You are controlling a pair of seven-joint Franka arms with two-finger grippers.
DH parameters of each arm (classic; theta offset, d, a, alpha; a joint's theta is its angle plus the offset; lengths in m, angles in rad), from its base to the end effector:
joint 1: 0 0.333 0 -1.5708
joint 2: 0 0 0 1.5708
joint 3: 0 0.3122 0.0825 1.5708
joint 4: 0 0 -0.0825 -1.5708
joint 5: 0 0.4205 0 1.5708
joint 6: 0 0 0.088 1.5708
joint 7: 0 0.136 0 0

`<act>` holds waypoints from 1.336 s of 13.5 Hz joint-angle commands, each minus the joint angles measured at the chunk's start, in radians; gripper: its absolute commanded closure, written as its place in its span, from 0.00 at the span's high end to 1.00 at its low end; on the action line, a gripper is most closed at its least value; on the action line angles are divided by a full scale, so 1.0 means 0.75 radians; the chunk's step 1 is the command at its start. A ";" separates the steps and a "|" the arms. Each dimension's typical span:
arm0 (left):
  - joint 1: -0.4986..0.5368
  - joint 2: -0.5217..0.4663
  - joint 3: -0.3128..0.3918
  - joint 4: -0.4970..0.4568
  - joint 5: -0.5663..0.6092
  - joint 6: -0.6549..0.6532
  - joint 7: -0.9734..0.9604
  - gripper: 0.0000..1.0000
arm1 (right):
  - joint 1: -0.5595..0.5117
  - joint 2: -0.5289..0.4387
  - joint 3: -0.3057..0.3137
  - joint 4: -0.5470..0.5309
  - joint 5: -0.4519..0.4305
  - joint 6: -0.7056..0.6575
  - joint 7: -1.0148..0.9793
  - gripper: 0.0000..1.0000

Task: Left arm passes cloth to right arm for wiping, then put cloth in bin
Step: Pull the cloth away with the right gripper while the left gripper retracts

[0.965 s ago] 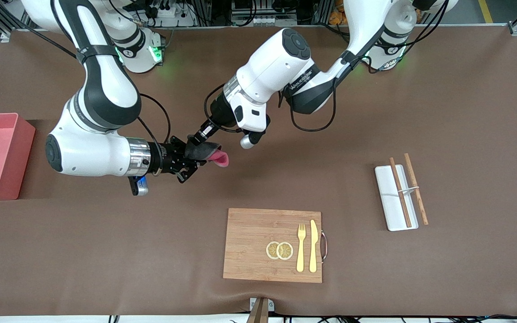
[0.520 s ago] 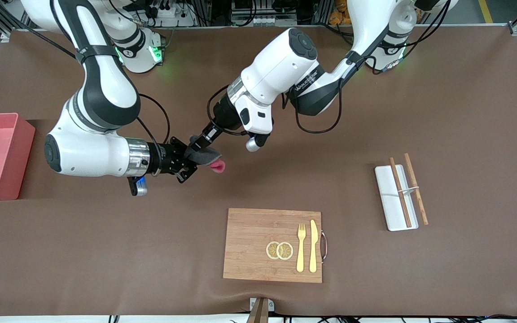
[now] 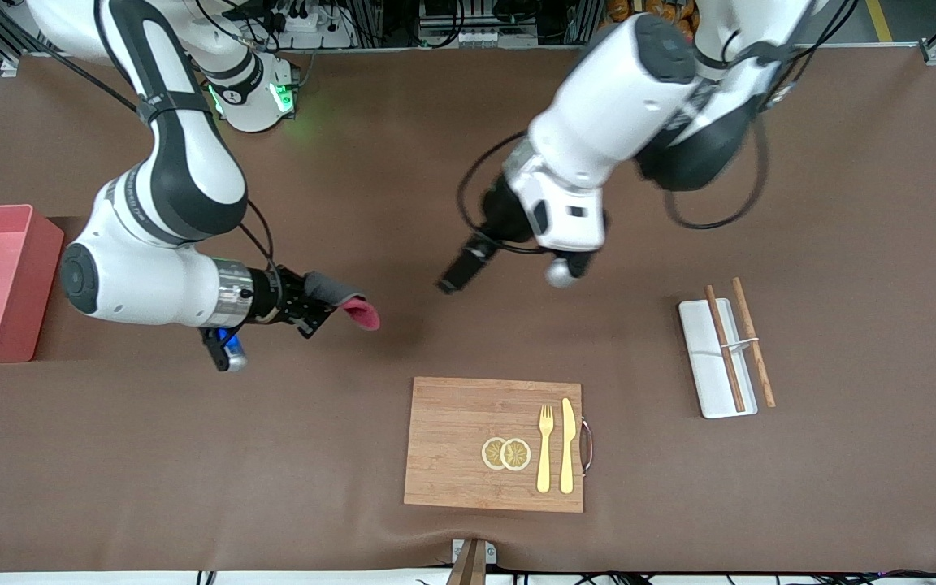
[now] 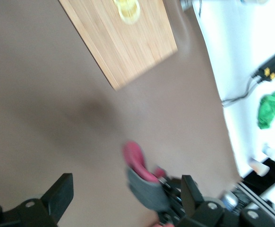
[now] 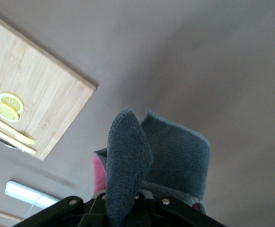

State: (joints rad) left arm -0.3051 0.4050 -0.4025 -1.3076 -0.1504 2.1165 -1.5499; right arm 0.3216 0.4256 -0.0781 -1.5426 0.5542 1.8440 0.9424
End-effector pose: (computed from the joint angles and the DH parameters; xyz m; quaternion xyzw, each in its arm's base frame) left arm 0.6020 -0.4569 0.5413 0.8579 0.4446 -0.0379 0.2546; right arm 0.6643 0.2292 0.3645 -0.8761 0.4124 0.1842 0.1686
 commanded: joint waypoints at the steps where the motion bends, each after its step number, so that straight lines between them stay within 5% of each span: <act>1: 0.157 -0.084 -0.013 -0.032 0.004 -0.209 0.219 1.00 | -0.052 0.022 0.014 -0.068 -0.121 0.075 -0.121 0.00; 6: 0.502 -0.139 -0.003 -0.071 0.029 -0.527 1.050 1.00 | -0.097 0.030 0.010 -0.405 -0.221 0.422 -0.409 0.00; 10: 0.625 -0.145 -0.007 -0.103 0.276 -0.637 1.364 1.00 | -0.293 0.020 0.008 -0.535 -0.277 0.542 -0.860 0.00; 13: 0.728 -0.196 -0.011 -0.114 0.278 -0.691 1.571 1.00 | -0.547 0.046 0.008 -0.512 -0.315 0.531 -1.359 0.00; 18: 0.773 -0.262 -0.009 -0.114 0.280 -0.754 1.614 1.00 | -0.837 0.228 0.006 -0.115 -0.742 0.515 -1.743 0.00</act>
State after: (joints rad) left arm 0.2588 0.2604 -0.3984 -1.3538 0.0401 1.5734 -0.3572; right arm -0.2537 0.5133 -0.0957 -1.8122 0.1010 2.2608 -0.2937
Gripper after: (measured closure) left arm 0.000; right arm 0.965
